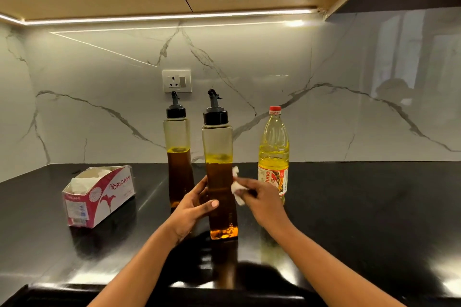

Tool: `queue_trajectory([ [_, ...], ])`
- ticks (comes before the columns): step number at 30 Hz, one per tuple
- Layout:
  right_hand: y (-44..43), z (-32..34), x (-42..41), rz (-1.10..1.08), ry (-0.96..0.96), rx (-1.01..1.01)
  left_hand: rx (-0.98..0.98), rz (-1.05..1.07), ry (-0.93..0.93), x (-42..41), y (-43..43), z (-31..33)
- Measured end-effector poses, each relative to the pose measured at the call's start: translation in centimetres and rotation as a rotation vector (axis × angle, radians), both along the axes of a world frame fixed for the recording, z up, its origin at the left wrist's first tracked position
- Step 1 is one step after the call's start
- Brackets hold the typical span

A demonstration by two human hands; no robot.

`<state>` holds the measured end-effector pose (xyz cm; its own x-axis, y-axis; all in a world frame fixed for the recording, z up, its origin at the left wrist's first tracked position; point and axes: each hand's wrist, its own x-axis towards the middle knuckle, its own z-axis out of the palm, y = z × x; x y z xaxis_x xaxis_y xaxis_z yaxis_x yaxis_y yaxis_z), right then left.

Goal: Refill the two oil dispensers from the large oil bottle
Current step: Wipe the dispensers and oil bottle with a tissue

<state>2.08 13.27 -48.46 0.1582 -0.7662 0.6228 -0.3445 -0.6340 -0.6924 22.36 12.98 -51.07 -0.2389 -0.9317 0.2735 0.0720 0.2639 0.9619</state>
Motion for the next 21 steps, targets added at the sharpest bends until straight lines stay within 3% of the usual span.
queue_trajectory([
  [3, 0.4, -2.2, -0.9, 0.044, 0.017, 0.12, 0.018, -0.003, -0.233, 0.2, 1.0, -0.2],
  [7, -0.1, -3.7, -0.4, 0.009, 0.123, 0.193, 0.004, 0.123, -0.376, -0.3, 1.2, -0.8],
  [14, -4.3, -3.3, 1.9, -0.129, 0.228, 0.209, 0.022, 0.413, -0.381, -1.3, -1.6, 0.0],
  [21, -8.2, -4.1, 2.6, -0.183, 0.187, 0.227, 0.055, 0.502, -0.455, -1.0, -5.9, -0.1],
])
